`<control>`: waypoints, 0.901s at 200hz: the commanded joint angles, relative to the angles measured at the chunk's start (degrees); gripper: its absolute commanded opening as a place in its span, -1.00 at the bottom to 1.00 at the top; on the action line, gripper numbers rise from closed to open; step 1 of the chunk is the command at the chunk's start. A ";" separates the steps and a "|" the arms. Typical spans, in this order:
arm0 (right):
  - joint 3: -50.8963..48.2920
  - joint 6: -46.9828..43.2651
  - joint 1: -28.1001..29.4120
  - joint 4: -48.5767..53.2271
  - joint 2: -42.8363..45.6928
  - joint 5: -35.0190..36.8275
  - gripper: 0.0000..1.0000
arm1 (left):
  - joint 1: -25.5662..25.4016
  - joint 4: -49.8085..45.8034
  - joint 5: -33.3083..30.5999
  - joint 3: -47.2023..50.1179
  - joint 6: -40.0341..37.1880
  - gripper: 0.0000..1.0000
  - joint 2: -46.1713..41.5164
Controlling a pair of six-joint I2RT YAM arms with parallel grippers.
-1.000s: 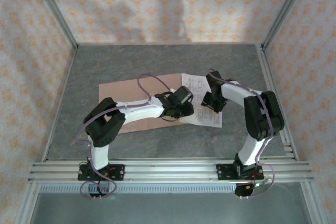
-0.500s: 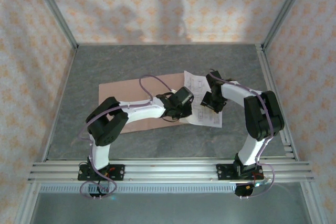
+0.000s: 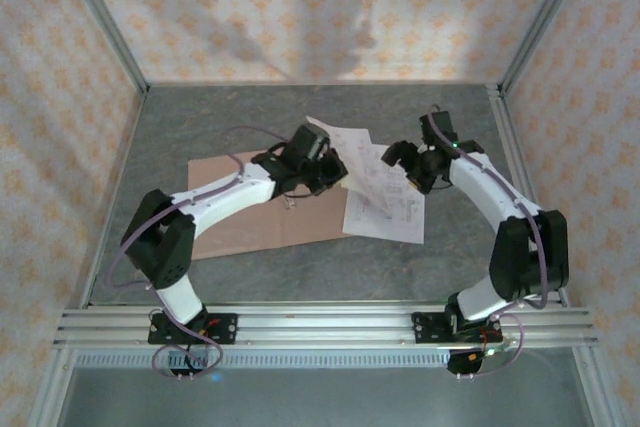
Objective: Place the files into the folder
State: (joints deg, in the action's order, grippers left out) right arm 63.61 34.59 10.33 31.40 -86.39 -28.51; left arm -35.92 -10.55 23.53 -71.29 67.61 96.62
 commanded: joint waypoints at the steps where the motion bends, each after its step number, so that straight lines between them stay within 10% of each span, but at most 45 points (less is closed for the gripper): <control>1: -4.44 4.25 -1.93 -6.93 -0.81 -9.98 0.71 | 3.37 7.41 8.73 5.34 9.27 -1.00 -1.85; 55: -9.70 17.83 -2.20 -28.10 -7.67 -22.09 0.70 | 10.33 17.87 16.35 13.44 18.60 -1.00 -8.32; 180: -8.72 43.20 6.30 -61.15 -22.48 -22.24 0.63 | 17.32 20.41 20.96 22.54 23.53 -1.00 -18.88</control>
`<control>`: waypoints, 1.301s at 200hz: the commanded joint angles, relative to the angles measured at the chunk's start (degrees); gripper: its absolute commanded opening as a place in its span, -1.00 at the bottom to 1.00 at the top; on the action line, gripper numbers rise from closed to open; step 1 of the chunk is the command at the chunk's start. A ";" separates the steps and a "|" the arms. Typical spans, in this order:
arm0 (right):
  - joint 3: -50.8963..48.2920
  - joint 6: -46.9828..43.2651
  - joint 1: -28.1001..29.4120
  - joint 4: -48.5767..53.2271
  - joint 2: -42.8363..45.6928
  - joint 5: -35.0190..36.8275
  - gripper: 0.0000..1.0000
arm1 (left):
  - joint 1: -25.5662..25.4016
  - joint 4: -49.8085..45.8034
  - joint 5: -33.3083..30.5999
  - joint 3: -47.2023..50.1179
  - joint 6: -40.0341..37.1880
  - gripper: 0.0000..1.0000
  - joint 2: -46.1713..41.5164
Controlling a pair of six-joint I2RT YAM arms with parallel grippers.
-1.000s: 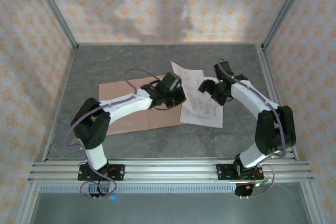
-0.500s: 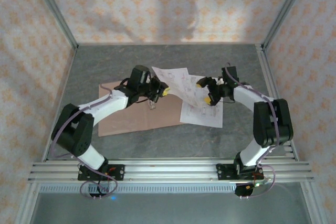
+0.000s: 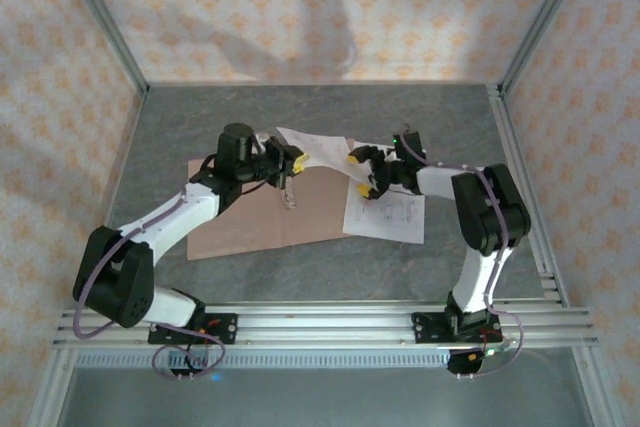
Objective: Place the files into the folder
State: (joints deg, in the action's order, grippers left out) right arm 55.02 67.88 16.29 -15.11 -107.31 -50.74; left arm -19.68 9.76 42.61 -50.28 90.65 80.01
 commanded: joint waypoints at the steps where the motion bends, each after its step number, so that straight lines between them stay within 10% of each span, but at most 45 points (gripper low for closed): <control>1: -0.11 10.04 0.32 -14.79 -1.71 0.05 0.63 | 1.06 0.01 1.96 1.61 0.45 -1.00 -2.29; 83: 3.20 19.50 2.85 -26.89 -8.55 0.69 -0.12 | 5.16 -3.89 4.89 7.83 -1.42 -1.00 -7.94; 260: 8.08 1.29 8.64 -12.35 -13.41 -4.43 -0.02 | 14.76 -4.62 11.95 12.07 -3.98 -1.00 -8.82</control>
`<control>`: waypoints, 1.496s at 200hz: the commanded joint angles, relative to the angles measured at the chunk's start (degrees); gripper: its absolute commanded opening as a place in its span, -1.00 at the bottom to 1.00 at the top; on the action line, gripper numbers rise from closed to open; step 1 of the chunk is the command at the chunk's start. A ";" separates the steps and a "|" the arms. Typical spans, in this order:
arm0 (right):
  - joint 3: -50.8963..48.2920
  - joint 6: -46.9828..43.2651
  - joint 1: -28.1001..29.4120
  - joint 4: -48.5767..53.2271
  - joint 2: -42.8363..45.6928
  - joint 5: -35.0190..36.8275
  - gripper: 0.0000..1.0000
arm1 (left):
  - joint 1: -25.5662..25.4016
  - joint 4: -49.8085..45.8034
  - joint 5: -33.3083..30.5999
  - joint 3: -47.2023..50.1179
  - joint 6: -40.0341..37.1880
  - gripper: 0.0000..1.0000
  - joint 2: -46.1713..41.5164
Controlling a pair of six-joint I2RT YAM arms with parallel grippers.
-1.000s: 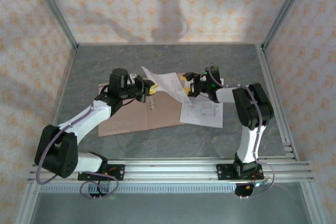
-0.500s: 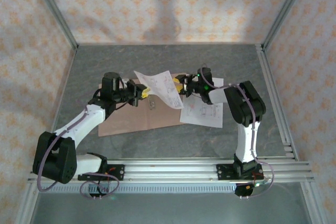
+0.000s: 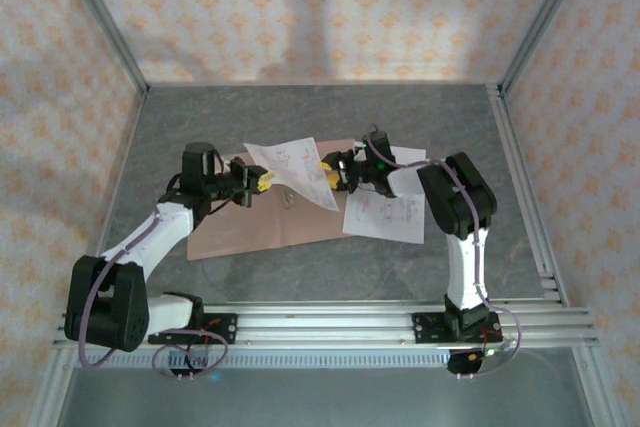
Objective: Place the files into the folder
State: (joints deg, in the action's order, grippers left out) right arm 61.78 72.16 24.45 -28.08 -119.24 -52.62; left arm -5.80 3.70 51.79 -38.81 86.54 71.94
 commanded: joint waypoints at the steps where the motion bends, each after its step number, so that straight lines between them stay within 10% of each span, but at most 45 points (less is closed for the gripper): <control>1: 1.33 -2.99 0.50 0.59 -1.50 -2.52 -0.02 | 0.92 1.46 2.78 0.59 0.21 -1.00 -0.75; 71: 3.80 2.85 1.99 -7.16 -5.91 -3.23 -0.05 | 1.33 5.20 4.79 1.69 3.98 -1.00 -1.14; 117: 4.74 3.42 2.06 -6.76 -4.76 -2.00 -0.84 | 2.43 2.23 5.25 2.33 1.69 -1.00 -1.84; 152: 4.72 -1.76 1.95 0.73 -1.74 -0.65 -1.00 | 3.80 -9.39 4.27 -1.37 -7.42 -1.00 -2.61; 182: 4.39 -9.39 1.86 8.34 3.47 3.66 -1.00 | 4.18 -46.34 -10.38 -15.18 -32.54 0.00 -3.30; 200: 5.07 -12.37 1.95 11.50 5.75 6.48 -1.00 | 4.31 -53.12 -20.01 -15.75 -34.88 0.23 -4.17; 299: 11.13 -19.65 3.31 15.40 5.19 15.70 -1.00 | 6.59 -50.15 -54.73 -17.00 -37.74 0.35 19.08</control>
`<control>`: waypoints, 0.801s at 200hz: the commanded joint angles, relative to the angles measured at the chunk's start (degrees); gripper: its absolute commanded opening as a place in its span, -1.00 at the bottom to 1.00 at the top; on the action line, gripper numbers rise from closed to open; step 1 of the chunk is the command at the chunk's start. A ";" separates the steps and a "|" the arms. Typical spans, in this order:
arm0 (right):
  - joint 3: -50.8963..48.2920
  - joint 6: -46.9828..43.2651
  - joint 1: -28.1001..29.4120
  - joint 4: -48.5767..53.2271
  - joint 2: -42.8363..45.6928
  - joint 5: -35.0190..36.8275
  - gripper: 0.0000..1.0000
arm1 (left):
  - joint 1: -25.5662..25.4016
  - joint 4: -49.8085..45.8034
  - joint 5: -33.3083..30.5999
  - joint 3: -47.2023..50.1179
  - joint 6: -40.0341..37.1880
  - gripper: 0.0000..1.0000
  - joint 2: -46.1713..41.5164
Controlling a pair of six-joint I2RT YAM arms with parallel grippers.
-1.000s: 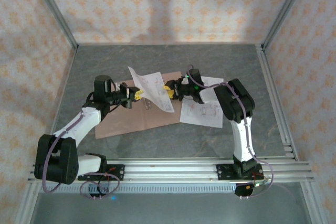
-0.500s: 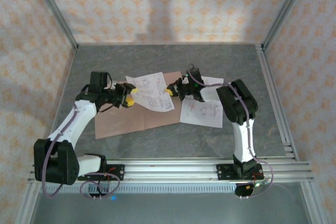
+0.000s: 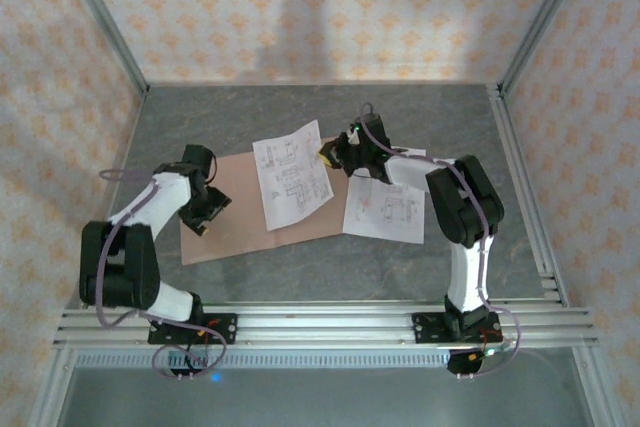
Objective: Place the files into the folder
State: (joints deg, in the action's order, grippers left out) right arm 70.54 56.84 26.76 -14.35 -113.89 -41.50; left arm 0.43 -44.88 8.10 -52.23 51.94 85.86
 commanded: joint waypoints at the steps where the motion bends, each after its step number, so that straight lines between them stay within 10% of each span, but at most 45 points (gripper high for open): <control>1: 2.38 -4.44 1.00 1.64 -0.09 4.71 -1.00 | 0.41 -1.54 -11.11 -3.63 -3.20 0.34 5.44; 73: 3.01 -15.75 5.24 2.53 5.51 17.24 -1.00 | -5.12 6.46 -5.36 -6.83 -10.21 -0.03 16.14; 160: 0.53 -21.85 5.51 -4.27 8.69 25.94 -1.00 | -12.63 4.21 -5.45 -14.04 -11.26 0.04 13.70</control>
State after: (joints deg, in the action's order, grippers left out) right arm 72.18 37.89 32.42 -13.82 -107.59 -19.11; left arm -10.70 -37.95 5.50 -63.61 42.59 102.65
